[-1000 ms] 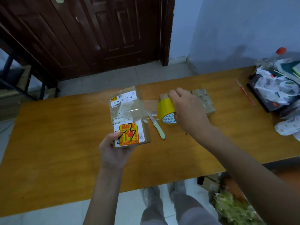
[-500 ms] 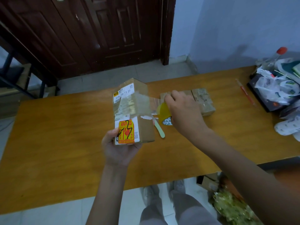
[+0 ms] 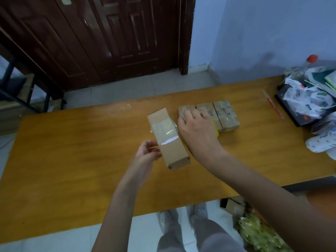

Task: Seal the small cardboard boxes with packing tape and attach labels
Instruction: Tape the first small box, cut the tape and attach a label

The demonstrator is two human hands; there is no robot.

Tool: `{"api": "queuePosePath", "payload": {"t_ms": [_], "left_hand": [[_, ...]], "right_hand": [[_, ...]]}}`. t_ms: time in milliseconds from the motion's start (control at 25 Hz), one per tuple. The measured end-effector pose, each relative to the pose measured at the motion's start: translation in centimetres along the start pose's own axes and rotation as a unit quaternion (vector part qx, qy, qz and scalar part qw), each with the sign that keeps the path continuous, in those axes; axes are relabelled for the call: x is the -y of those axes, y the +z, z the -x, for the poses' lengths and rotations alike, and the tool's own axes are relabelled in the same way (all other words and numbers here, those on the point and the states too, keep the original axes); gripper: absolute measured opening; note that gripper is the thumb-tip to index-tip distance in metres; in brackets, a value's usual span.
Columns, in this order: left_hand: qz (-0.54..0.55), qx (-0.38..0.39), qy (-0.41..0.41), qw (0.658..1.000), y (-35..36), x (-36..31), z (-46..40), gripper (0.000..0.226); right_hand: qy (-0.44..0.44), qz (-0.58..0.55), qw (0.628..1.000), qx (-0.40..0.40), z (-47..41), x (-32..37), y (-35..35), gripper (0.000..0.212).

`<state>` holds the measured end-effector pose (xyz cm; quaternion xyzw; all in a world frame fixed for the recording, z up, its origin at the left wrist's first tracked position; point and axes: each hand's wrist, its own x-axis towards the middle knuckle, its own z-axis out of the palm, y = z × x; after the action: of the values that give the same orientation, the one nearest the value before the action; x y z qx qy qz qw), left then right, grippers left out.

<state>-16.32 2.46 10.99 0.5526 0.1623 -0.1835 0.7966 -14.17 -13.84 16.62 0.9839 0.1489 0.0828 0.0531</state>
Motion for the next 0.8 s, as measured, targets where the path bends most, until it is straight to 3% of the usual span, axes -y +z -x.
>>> {"api": "queuePosePath", "payload": {"t_ms": [80,200,280,360,440,520,600,680,800], "left_hand": [[-0.008,0.0,-0.03,1.0,-0.1,-0.5,0.1,0.027],[-0.095,0.035,-0.078,0.992,0.5,-0.8,0.6,0.069],[-0.131,0.0,-0.067,0.989,1.0,0.3,0.5,0.081],[-0.076,-0.039,-0.053,0.995,0.7,1.1,0.2,0.075],[-0.005,-0.035,-0.044,0.998,0.1,1.5,0.0,0.064],[-0.009,-0.018,-0.041,0.999,-0.5,1.5,-0.3,0.064],[-0.038,-0.037,-0.032,0.998,-0.5,1.3,-0.6,0.072],[-0.106,-0.104,0.021,0.989,-1.0,0.9,-1.2,0.08],[-0.191,-0.159,0.107,0.963,-2.9,-0.2,-1.9,0.064]], "right_hand": [[-0.01,0.002,1.0,0.018,-0.1,0.2,-0.4,0.045],[-0.026,-0.026,0.998,0.055,-0.2,1.2,-1.1,0.026],[-0.06,-0.051,0.996,0.047,-0.1,0.8,-1.3,0.033],[-0.056,-0.116,0.991,0.026,0.1,-1.2,-1.3,0.045],[0.004,-0.258,0.966,0.002,0.4,-3.4,-1.1,0.042],[0.042,-0.351,0.935,0.003,0.7,-4.2,-0.7,0.033],[0.066,-0.375,0.925,-0.008,0.7,-3.8,-0.6,0.033],[0.064,-0.307,0.944,-0.097,0.1,-4.1,-2.0,0.027],[-0.018,-0.087,0.969,-0.23,-1.1,-5.6,-4.7,0.028]]}}
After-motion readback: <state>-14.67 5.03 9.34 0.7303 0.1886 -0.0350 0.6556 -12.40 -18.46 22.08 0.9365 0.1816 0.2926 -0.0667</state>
